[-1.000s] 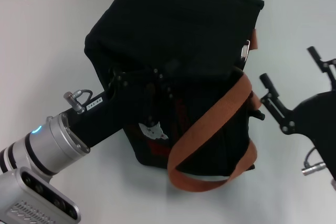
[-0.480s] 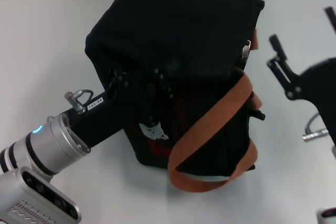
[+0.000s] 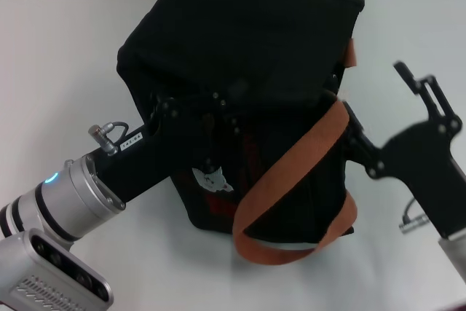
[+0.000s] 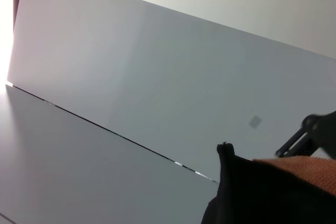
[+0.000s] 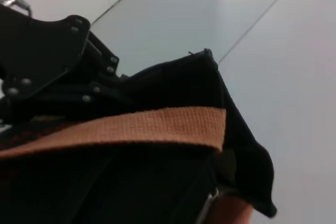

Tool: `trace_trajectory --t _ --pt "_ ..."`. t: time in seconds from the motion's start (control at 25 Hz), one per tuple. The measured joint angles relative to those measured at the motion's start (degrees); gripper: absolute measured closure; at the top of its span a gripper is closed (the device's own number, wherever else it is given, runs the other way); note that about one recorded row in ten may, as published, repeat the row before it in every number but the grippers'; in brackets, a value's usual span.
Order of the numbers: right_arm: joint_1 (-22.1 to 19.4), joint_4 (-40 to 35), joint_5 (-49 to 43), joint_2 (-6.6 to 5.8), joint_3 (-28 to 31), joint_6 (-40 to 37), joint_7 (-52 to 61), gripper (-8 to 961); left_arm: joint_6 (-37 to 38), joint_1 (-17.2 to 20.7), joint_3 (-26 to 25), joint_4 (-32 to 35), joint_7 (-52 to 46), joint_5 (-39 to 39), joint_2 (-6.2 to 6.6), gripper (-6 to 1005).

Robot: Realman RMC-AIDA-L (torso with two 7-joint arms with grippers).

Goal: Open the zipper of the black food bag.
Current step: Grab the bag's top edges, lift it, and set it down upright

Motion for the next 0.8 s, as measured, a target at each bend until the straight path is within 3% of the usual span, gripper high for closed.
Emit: trace_trajectory --t 0.32,0.8 --pt "-2.8 -0.3 -0.6 0.0 0.0 -4.7 0.1 182 -0.3 -0.2 0.0 0.0 0.0 0.1 0.0 881" --pt "1.1 1.2 -2.7 0.01 0.2 0.7 0.6 183 -0.3 -0.6 0.0 -0.5 0.0 0.2 0.0 868"
